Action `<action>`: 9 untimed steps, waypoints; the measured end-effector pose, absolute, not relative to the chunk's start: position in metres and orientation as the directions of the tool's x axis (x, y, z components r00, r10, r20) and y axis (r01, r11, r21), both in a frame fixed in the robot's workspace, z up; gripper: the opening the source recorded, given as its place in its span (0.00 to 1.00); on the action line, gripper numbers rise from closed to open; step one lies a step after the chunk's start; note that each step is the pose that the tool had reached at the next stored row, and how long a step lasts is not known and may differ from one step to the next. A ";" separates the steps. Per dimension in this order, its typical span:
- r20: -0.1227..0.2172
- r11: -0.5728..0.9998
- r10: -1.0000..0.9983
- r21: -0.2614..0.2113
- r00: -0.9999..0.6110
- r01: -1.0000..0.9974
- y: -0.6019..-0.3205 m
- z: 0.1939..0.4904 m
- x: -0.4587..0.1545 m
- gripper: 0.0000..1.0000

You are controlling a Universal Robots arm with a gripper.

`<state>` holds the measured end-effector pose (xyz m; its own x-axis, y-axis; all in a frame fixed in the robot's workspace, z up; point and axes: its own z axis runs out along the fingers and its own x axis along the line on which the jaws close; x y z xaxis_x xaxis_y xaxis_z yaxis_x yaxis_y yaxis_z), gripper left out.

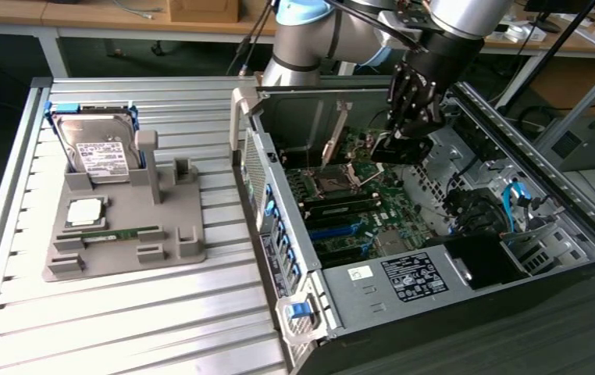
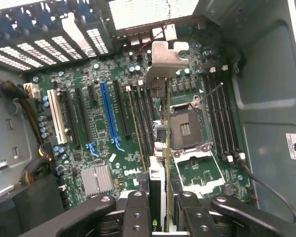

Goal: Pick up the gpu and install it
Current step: 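Insert the gpu into the slot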

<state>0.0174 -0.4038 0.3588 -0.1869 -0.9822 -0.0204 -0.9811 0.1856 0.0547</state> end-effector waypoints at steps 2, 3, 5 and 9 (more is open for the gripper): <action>-0.020 0.164 -0.986 0.055 -0.165 -0.985 -0.404 0.359 0.018 0.27; -0.020 0.157 -0.987 0.055 -0.158 -0.986 -0.404 0.359 0.018 0.27; -0.020 0.141 -0.990 0.055 -0.142 -0.988 -0.404 0.359 0.018 0.27; -0.020 0.114 -0.993 0.055 -0.115 -0.992 -0.404 0.359 0.018 0.27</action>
